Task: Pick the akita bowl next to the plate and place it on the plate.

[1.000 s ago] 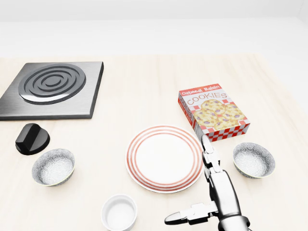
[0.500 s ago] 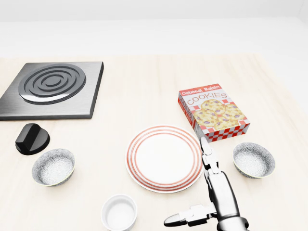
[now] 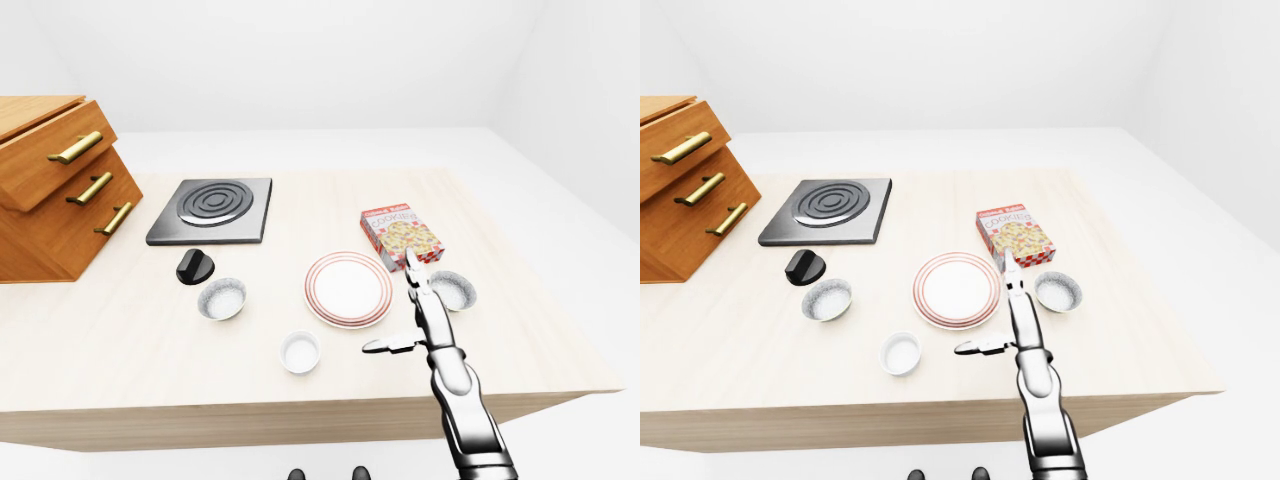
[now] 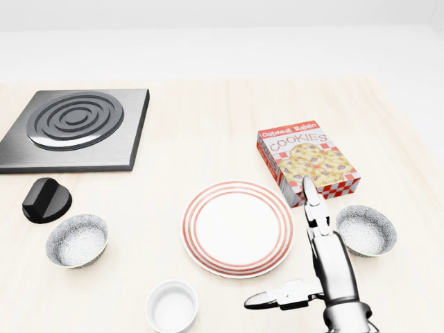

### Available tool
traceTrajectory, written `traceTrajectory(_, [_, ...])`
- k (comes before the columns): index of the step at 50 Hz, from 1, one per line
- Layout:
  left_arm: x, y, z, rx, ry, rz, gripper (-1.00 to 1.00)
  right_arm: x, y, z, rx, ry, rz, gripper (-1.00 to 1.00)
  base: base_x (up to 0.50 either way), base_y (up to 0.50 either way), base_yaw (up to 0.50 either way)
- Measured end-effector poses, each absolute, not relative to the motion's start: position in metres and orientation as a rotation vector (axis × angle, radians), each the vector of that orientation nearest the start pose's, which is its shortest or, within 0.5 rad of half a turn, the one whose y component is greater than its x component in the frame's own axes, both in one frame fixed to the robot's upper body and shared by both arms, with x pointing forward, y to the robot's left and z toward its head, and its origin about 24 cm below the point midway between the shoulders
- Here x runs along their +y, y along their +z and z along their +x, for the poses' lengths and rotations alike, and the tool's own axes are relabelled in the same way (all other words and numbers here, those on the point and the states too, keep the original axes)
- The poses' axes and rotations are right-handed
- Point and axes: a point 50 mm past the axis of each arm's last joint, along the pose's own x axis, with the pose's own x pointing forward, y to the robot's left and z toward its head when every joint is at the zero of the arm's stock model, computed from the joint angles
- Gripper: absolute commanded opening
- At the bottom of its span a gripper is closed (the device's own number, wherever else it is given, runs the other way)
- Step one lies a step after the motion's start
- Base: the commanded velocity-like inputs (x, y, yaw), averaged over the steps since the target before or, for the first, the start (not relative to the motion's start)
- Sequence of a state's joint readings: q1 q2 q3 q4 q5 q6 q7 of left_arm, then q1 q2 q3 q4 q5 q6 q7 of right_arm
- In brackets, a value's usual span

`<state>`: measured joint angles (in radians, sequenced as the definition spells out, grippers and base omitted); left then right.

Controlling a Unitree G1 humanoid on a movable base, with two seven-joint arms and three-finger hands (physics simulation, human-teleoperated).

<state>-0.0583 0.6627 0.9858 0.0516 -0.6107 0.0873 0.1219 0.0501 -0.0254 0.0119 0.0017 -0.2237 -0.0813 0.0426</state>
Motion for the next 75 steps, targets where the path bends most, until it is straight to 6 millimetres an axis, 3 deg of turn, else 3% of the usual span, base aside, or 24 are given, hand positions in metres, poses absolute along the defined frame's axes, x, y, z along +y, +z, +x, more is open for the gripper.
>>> traceTrajectory(19, [0.438,0.207,0.145,-0.536,0.912,-0.066,1.00,-0.183,0.095,0.242,-0.233,-0.048,-0.550,1.00,0.00,0.00,0.00])
traceTrajectory(33, [0.437,0.208,0.144,-0.542,0.915,-0.063,1.00,-0.221,0.109,0.246,-0.276,-0.344,-1.155,1.00,0.00,0.00,0.00])
traceTrajectory(43, [0.437,0.207,0.144,-0.542,0.916,-0.064,1.00,-0.237,0.122,0.246,-0.366,-0.495,-1.541,1.00,0.00,0.00,0.00])
traceTrajectory(56, [0.437,0.208,0.144,-0.542,0.918,-0.065,1.00,-0.233,0.104,0.250,-0.406,-0.470,-1.766,1.00,0.00,0.00,0.00])
traceTrajectory(75, [0.438,0.207,0.144,-0.536,0.923,-0.066,1.00,-0.228,0.060,0.254,-0.327,-0.306,-1.807,1.00,0.00,0.00,0.00])
